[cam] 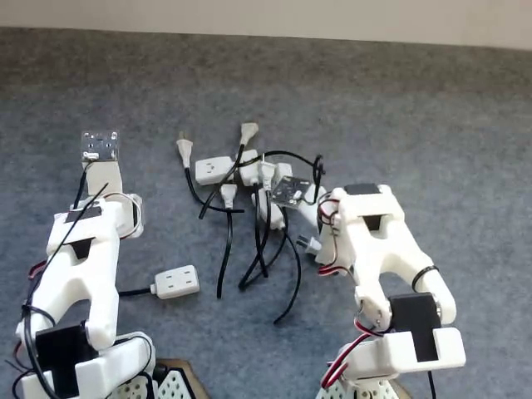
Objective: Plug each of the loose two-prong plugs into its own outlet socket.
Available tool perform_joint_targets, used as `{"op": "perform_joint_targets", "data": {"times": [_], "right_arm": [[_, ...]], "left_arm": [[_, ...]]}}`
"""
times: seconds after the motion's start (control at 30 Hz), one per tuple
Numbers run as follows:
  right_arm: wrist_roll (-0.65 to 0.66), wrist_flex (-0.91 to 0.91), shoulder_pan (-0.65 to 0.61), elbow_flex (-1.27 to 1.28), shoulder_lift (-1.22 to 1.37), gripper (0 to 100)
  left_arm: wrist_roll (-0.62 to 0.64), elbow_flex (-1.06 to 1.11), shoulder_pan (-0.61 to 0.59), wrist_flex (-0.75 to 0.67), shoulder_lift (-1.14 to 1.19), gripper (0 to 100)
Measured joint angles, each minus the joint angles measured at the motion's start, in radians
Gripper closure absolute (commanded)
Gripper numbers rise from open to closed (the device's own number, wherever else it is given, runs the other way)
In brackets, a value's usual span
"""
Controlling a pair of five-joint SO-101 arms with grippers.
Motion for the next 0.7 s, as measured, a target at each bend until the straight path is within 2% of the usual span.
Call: {"op": "perform_joint_targets", "data": {"times": [0.13,0.37,0.7], "right_arm": [[0.000,-0.029,-0.012,0.003,0.000,74.1],[-0.021,-0.055,-0.015,0.000,0.000,99.8],[-0.029,-0.055,-0.015,0.006,0.000,99.3]], "left_arm": [[0.000,0.000,0.000,0.000,0.000,77],[0.000,0.000,0.000,0.000,0.000,77],[0.000,0.000,0.000,0.000,0.000,77]]}}
